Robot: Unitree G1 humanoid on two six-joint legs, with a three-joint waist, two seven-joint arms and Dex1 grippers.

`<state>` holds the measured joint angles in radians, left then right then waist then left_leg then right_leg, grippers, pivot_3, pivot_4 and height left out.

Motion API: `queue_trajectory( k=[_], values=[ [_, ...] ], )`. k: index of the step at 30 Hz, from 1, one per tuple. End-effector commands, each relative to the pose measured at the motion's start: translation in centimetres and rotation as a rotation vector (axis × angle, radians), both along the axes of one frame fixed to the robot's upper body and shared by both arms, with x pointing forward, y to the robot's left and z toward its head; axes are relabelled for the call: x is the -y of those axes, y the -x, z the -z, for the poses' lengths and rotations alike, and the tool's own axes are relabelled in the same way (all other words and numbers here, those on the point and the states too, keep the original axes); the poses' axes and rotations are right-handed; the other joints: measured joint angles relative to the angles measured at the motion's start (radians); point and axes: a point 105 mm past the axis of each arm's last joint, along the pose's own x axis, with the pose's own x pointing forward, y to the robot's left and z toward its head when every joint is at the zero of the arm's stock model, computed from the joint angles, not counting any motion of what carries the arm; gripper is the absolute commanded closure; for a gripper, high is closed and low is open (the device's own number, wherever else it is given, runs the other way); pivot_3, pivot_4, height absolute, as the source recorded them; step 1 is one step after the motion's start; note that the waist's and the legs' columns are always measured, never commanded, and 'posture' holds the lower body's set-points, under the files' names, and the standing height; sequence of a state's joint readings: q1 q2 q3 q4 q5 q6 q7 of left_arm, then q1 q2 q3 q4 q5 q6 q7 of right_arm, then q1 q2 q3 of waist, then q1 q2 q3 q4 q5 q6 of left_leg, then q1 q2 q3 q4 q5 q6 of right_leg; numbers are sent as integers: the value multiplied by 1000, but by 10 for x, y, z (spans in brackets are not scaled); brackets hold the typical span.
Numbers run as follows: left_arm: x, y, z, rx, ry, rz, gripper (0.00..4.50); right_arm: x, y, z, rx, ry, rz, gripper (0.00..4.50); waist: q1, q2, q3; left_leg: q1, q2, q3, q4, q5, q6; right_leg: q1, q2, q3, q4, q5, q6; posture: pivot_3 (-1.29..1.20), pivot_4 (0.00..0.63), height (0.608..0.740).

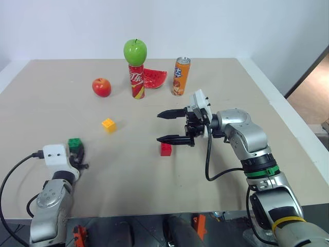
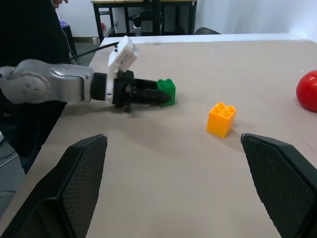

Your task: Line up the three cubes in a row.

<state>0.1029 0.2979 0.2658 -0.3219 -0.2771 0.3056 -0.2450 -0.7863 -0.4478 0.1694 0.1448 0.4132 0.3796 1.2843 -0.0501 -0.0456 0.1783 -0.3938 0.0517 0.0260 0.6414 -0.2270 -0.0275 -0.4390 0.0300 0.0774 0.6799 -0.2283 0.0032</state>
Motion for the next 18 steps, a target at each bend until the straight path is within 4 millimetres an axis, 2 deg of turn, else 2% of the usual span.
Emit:
queue_trajectory(
  k=[1,4,7,10,13,18],
  values=[
    [52,10,-24,63,-76,379,3185,2,2,-12,56,-8,-15,0,0,0,0,0,0,0,0,0,0,0,0,0,0,0,0,0,150,740],
    [72,19,-22,16,-158,633,3185,4,2,-13,62,-3,-14,0,0,0,0,0,0,0,-1,0,0,0,0,0,0,0,0,0,150,740],
    [80,19,-26,-9,-231,867,3185,6,1,-14,71,2,-4,0,1,1,0,1,0,0,-1,0,0,-1,1,-1,0,0,-1,0,150,740],
    [79,12,-27,-20,-310,1023,3185,8,2,-14,80,6,5,0,2,1,1,1,1,0,-1,0,0,-1,1,-1,1,-1,-2,0,150,740],
    [78,-6,-29,-36,-369,1137,3185,11,5,-14,80,13,3,0,3,1,1,0,1,0,-1,0,0,-1,1,-1,0,-1,-2,0,150,740],
    [93,-27,-35,-39,-377,1266,3185,14,9,-9,93,33,5,0,2,1,1,-3,1,0,-1,0,1,-3,1,-1,-1,-2,-1,0,150,740]
  ],
)
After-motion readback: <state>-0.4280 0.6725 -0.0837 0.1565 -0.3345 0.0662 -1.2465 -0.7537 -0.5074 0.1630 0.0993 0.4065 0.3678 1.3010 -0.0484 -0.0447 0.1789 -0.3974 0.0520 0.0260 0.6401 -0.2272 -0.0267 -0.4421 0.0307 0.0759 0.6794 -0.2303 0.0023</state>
